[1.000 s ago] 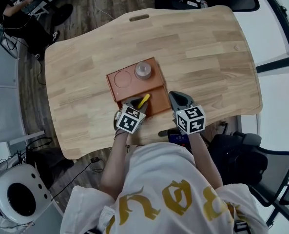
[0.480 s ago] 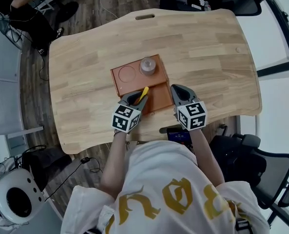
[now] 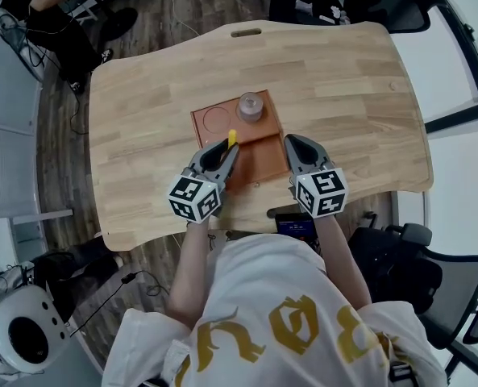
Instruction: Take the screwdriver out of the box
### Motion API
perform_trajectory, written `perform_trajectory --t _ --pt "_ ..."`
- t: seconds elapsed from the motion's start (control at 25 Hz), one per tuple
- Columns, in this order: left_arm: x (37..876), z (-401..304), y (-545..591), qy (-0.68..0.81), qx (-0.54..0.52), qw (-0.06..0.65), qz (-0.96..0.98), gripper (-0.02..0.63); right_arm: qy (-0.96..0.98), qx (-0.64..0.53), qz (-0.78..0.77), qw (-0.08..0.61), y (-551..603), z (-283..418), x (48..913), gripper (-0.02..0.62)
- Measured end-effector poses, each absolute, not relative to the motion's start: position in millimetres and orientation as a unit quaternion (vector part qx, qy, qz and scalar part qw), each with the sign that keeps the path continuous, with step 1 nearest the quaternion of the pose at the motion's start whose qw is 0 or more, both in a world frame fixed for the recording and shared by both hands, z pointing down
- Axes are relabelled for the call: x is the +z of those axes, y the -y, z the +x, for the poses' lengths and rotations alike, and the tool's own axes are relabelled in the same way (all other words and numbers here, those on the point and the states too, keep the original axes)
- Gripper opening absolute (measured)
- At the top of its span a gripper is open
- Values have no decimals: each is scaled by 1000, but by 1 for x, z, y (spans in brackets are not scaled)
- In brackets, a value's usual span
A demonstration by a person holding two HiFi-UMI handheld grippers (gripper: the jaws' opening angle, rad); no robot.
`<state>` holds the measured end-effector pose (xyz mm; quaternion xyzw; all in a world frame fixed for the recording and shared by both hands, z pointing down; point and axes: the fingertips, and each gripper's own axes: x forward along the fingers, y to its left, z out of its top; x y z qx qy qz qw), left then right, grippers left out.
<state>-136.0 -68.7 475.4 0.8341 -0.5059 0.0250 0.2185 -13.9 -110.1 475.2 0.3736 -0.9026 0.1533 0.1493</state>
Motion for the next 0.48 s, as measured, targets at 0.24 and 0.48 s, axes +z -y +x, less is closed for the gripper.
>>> perform_trajectory --t 0.24,0.48 --pt "435 -148 57 523 -36 182 832 80 906 129 383 126 100 -17 452 11" --pt "418 -155 46 539 -54 162 825 81 910 116 383 111 90 -19 436 11"
